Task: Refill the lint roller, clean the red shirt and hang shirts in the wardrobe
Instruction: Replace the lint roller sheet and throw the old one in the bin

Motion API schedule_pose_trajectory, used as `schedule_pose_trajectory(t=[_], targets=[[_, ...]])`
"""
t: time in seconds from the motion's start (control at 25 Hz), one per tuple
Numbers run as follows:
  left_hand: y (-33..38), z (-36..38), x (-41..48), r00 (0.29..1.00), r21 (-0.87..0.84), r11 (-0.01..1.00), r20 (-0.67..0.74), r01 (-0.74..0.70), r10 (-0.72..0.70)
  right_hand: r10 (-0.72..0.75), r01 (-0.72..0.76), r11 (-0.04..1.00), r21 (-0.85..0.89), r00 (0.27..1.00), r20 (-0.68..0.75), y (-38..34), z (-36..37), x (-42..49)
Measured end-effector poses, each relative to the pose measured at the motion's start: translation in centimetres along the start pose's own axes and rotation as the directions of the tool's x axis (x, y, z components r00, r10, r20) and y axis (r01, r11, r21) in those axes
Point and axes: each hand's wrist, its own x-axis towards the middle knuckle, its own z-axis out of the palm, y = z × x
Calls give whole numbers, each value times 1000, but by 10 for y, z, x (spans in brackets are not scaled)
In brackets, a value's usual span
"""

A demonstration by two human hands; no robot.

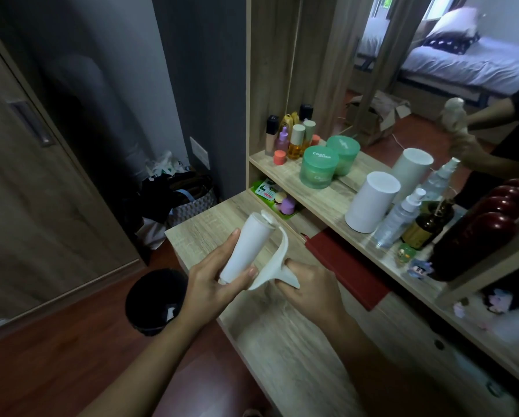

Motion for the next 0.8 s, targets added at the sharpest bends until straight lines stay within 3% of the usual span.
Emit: schedule_pose_trajectory(t=[0.4,0.8], targets=[[-5,3,3,997,-29,999,72,13,-11,-6,2,998,58,998,70,10,6,-3],[-2,4,3,986,101,986,118,-132,120,15,-37,981,190,993,115,11,6,-6]])
